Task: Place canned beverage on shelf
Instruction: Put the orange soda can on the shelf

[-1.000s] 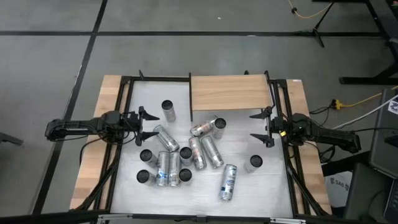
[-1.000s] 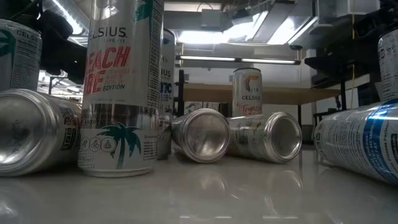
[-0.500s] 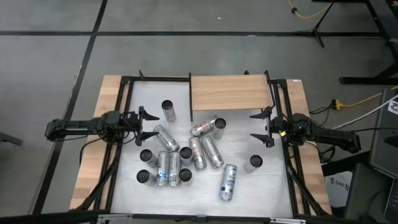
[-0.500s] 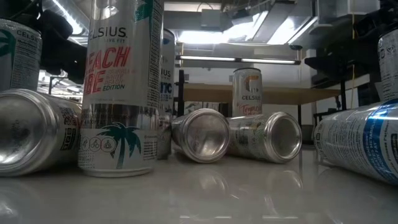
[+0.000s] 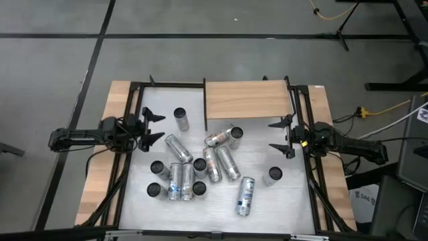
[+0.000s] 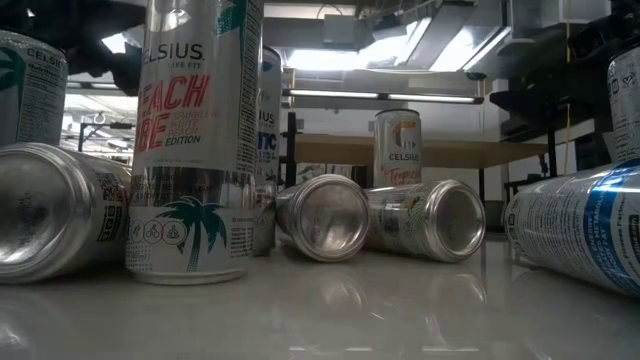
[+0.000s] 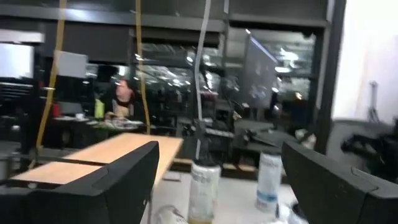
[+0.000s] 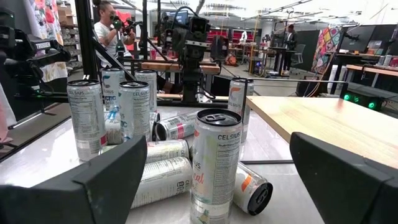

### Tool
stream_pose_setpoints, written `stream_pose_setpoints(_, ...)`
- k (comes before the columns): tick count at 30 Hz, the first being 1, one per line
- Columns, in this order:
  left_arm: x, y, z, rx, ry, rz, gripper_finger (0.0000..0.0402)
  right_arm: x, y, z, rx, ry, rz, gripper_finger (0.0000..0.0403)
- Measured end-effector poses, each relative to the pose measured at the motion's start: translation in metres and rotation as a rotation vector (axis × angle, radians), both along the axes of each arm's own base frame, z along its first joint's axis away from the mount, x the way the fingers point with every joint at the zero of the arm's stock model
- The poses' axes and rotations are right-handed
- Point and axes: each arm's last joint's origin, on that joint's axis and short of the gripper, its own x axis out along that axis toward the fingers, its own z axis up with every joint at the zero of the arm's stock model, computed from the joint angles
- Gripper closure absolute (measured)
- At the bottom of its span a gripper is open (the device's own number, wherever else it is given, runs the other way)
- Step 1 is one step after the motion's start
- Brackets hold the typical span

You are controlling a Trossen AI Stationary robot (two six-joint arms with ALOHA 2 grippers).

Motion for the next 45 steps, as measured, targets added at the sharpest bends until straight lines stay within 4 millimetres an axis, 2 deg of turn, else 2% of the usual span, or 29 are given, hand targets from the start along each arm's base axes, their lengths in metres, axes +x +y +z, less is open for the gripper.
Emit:
stream_pose_setpoints(5,-0.001,0.004,0.013,-0.131,-0.035,0.095,0.0068,0.000,0.000,0.000,0.000,0.000,0.000,0.0013)
stream_pose_setpoints(12,0.011,0.009,0.040,-0.175,0.008,0.245,0.0068,0.000,0.000,0.000,0.000,-0.001,0.000,0.0013)
stream_pose_setpoints(16,0.025,0.012,0.055,-0.194,0.059,0.333,0.0068,0.000,0.000,0.000,0.000,-0.001,0.000,0.0013)
stream_pose_setpoints(24,0.064,0.017,0.096,-0.185,0.112,0.360,0.0068,0.000,-0.001,0.001,0.008,-0.008,-0.047,0.0013)
stream_pose_setpoints(35,0.119,0.046,0.150,-0.169,0.107,0.469,0.0068,-0.001,-0.004,0.011,0.223,-0.130,-0.119,0.0013)
stream_pose_setpoints(40,0.134,0.052,0.162,-0.167,0.098,0.477,0.0068,-0.002,-0.004,0.015,0.232,-0.170,-0.125,0.0013)
stream_pose_setpoints(45,0.139,0.053,0.162,-0.170,0.102,0.475,0.0068,-0.002,-0.004,0.015,0.230,-0.176,-0.119,0.0013)
